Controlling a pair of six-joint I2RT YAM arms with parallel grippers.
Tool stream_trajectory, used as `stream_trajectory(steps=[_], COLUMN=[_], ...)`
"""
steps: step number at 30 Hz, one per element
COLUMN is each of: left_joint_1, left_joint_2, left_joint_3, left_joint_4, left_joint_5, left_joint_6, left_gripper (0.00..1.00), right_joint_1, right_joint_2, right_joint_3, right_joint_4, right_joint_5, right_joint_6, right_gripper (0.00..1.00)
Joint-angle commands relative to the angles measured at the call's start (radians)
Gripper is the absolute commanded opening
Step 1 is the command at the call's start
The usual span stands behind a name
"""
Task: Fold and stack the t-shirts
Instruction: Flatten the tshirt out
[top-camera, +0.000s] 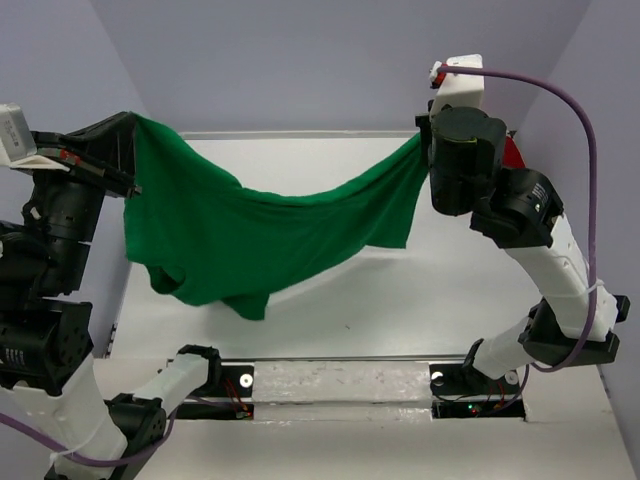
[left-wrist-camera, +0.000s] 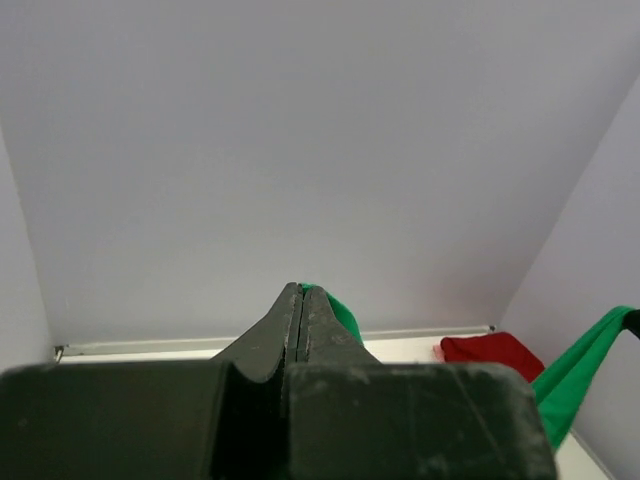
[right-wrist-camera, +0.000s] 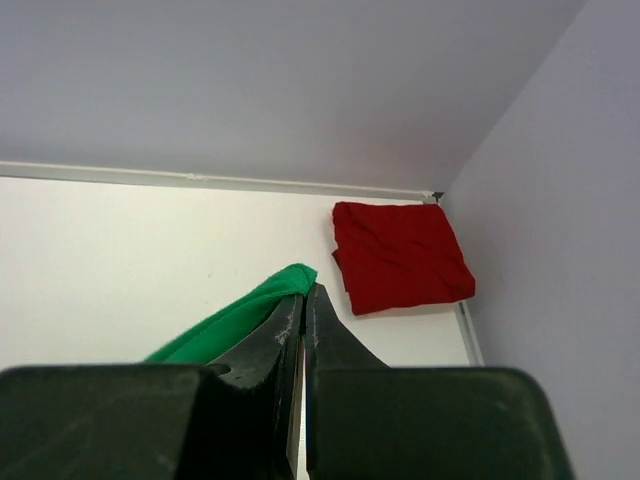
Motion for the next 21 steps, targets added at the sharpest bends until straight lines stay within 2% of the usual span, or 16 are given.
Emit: stream_trajectory(steps=[1,4,9,14,17,21], left_joint_1=[-0.003,-0.003,-0.003,-0.003,-0.003,-0.005], left_joint_2=[0.032,0.069,0.173,0.201,0.204,0.166], left_joint_3=[0.016,0.049,0.077,0.117,0.163,0.140], left_joint_4=[0.022,0.019,-0.009,0.034,0.035,0.049], left_joint_5=[0.020,0.029,0.000,0.046,0.106,0.105], left_joint_6=[-0.020,-0.020,-0.003,-0.011,-0.026,-0.036], left_gripper=[0.00,0.00,0.00,0.00,0.00,0.00], right_joint_1=[0.061,0.080,0.080,0.080,0.080,0.080], right_joint_2=[0.001,0.022,0.065,0.168,0.157,0.093], right_joint_3=[0.043,0.027,-0.016,0.095,0.084,0.026], right_joint_4=[0.086,0.195,0.253,0.287,0.348,0.398], right_joint_5=[0.210,0.250,0.194,0.189,0.189,0.200], right_joint_6=[-0.065,-0.178,-0.186,-0.264,-0.307,-0.343], right_gripper=[0.00,0.00,0.00,0.00,0.00,0.00])
